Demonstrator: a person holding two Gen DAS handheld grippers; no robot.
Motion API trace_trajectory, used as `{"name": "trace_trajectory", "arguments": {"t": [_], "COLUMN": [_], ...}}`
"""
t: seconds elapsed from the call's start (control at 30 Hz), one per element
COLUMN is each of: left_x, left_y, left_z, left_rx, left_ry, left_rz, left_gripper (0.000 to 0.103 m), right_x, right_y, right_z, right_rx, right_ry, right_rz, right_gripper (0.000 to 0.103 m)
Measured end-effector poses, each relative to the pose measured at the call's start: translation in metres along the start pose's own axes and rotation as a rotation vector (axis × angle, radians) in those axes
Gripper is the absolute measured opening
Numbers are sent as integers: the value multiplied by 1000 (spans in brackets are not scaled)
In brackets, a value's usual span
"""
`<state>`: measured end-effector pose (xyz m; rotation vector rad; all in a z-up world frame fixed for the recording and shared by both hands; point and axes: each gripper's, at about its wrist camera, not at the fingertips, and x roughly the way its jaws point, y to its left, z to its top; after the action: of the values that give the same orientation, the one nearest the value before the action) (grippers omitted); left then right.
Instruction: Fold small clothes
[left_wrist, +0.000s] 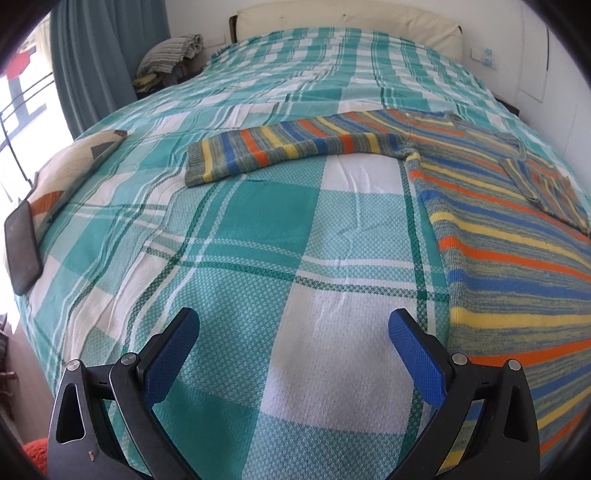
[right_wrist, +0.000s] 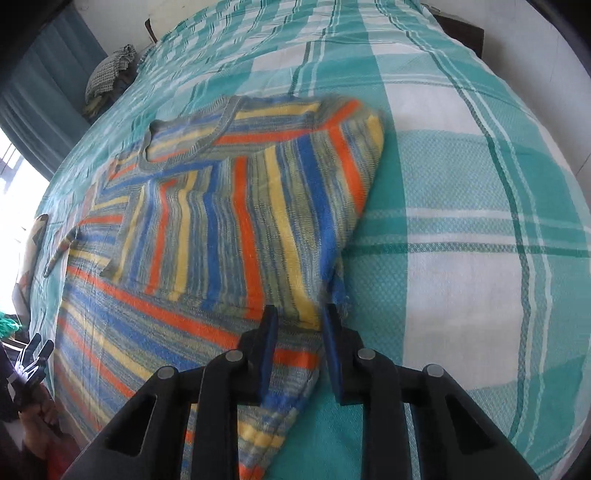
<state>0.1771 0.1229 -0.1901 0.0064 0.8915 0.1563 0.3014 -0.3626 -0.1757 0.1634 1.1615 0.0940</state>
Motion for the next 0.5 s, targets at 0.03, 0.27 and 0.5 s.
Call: {"name": "trace_trajectory", "arguments": {"t": [0.03, 0.27, 0.5], "left_x": [-1, 8, 3], "left_y": [1, 3, 3], "left_z": [-1, -6, -13], "left_rx": [-4, -11, -3], "left_ry": [-2, 42, 36], "left_rz": [-1, -10, -3], "left_gripper": [102, 102, 102], "right_x": [-10, -32, -94], "right_y": [2, 28, 41], "right_z": [-7, -101, -182], "right_rx": [9, -22, -47], "right_ry": [-14, 80, -21], "right_rz": [-26, 124, 94], "right_gripper": [32, 50, 50]}}
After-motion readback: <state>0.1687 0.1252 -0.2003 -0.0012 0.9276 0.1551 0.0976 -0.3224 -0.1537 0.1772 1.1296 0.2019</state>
